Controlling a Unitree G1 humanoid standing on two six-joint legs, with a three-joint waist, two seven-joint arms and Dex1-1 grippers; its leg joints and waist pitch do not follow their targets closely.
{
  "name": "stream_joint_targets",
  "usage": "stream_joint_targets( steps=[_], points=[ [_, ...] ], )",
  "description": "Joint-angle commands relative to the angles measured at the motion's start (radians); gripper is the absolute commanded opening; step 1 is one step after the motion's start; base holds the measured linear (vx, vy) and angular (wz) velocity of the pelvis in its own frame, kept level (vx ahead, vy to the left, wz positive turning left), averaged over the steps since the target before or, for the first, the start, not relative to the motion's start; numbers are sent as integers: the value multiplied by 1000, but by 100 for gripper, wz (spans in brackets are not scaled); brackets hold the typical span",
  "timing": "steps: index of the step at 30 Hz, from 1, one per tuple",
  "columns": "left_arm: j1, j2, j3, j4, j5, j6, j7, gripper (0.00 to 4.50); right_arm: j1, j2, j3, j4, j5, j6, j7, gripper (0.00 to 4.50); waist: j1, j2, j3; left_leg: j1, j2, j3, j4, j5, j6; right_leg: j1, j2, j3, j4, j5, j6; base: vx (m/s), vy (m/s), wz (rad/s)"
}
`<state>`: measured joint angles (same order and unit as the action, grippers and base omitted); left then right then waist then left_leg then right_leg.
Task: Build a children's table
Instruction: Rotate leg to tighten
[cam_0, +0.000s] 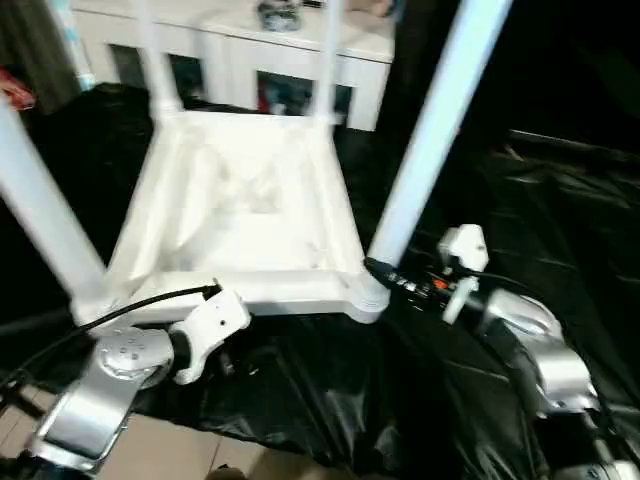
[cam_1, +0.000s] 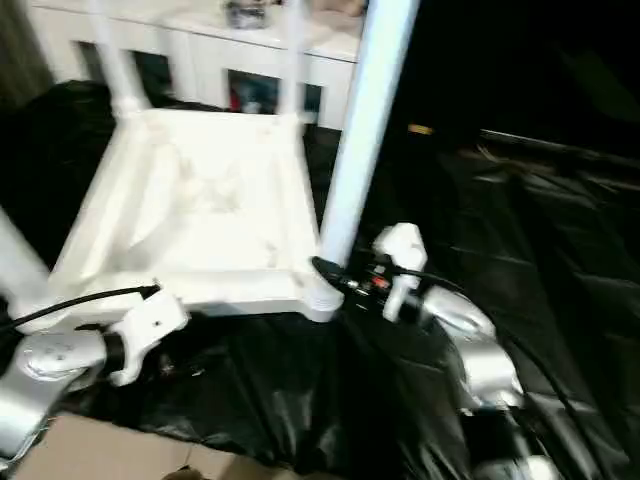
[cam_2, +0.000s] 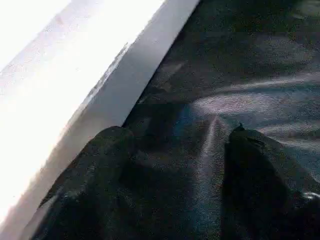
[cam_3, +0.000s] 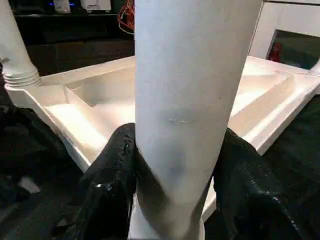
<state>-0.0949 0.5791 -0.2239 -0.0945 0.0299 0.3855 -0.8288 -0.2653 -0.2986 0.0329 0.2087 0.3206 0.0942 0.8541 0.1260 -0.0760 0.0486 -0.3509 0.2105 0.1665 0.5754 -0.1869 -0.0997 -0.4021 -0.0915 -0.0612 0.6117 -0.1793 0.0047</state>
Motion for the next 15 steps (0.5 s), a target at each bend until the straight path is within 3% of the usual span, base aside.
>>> stream_joint_targets(
  steps=[1, 4, 5, 6, 7, 8, 15],
  points=[
    [-27, 6, 15, 46, 51, -10, 62, 402, 37, -51, -76, -59, 25, 18, -7, 186, -4, 27, -49, 19, 16, 4, -76, -355, -9, 21, -31, 39, -90, -350, -128, 0, 0, 0],
    [-25, -2, 10, 47, 40, -37, 58, 420, 60, -63, -87, -86, 34, 28, -14, 185, 10, 27, -53, 10, 16, 3, -77, -312, -7, 30, -33, 40, -81, -298, -131, 0, 0, 0],
    [-20, -17, 23, 28, 4, -40, 44, 432, 70, -67, -88, -98, 40, 34, -15, 184, 10, 29, -54, 7, 15, 2, -77, -301, -7, 33, -33, 40, -79, -282, -134, 0, 0, 0],
    [-17, -26, 32, 13, -21, -39, 33, 446, 76, -69, -89, -106, 43, 38, -15, 184, 12, 28, -55, 7, 16, 3, -76, -290, -7, 35, -33, 39, -78, -268, -135, 0, 0, 0],
    [-14, -41, 47, -12, -58, -39, 19, 446, 86, -73, -90, -122, 48, 48, -15, 184, 13, 20, -55, 7, 16, 4, -74, -283, -6, 35, -34, 39, -75, -261, -140, 0, 0, 0],
    [-18, -47, 59, -20, -69, -50, 26, 449, 97, -76, -94, -139, 51, 57, -23, 184, 14, 23, -57, 2, 16, 3, -74, -264, -3, 38, -35, 39, -72, -243, -147, 0, 0, 0],
    [-11, -18, 50, -10, -47, -60, 29, 450, 146, -97, -125, -184, 60, 77, -45, 184, 11, 22, -57, 2, 15, 6, -70, -215, 13, 40, -31, 40, -67, -180, -150, 0, 0, 0]
  ],
)
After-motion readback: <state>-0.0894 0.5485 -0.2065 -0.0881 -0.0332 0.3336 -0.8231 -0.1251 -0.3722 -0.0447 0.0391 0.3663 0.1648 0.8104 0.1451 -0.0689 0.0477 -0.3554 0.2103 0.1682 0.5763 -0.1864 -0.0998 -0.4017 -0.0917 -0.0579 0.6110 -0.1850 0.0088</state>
